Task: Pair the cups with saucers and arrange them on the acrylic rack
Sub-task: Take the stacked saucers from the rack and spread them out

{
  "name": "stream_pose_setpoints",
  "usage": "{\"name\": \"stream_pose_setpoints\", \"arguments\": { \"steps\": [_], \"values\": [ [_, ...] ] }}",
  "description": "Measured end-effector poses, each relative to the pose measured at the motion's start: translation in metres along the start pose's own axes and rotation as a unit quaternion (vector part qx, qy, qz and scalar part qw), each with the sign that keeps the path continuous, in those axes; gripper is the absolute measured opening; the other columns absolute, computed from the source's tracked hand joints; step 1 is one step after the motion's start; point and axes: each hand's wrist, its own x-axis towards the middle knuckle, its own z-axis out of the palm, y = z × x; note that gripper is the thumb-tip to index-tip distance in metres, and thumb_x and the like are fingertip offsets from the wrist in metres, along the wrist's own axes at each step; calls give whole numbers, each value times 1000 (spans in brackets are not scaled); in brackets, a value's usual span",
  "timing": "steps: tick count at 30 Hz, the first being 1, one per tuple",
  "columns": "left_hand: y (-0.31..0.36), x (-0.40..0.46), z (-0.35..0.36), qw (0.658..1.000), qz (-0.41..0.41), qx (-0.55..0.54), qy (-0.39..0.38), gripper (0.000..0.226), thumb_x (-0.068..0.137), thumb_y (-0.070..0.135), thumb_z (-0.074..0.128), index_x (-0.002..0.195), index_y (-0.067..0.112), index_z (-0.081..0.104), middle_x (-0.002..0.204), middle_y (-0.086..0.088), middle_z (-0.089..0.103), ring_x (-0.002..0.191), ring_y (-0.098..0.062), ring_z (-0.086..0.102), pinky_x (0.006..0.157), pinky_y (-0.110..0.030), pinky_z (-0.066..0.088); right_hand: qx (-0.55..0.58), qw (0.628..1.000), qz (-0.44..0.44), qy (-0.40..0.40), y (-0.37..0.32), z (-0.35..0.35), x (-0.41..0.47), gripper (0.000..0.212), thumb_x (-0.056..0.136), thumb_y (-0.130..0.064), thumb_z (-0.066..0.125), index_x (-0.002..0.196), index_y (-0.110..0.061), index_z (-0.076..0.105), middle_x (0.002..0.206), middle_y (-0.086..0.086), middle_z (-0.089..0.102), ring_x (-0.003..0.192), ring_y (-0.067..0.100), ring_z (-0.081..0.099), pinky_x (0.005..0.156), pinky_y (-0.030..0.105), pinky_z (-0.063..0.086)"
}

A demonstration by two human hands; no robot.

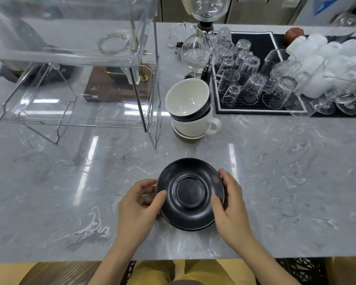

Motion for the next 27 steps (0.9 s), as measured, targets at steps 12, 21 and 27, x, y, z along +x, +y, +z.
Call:
{"name": "stream_pose_setpoints", "arguments": {
  "steps": [12, 21, 27],
  "values": [
    [4, 4, -7, 982, 47, 180, -19, 27, 88, 42, 71, 68, 27, 61, 68, 9, 66, 55, -3, 57, 54, -16, 48, -94, 995, 20, 28, -3, -24, 9, 7, 87, -44, 59, 85, -41, 54, 75, -14, 62, 64, 6, 58, 54, 26, 50],
    [10, 7, -5, 975, 47, 217, -19, 33, 87, 37, 71, 62, 19, 59, 50, 4, 55, 49, -5, 51, 49, -17, 39, -147, 989, 30, -3, -2, -23, 13, 21, 92, -42, 57, 75, -34, 49, 48, -9, 48, 49, 4, 51, 46, 22, 41],
    [14, 2, -2, 978, 59, 199, -16, 33, 88, 31, 73, 61, 18, 59, 49, 7, 56, 48, -4, 52, 50, -13, 42, -143, 989, 36, 16, -4, -21, 12, 23, 93, -36, 58, 73, -29, 49, 50, -7, 46, 47, 6, 45, 47, 26, 39]
  ]
}}
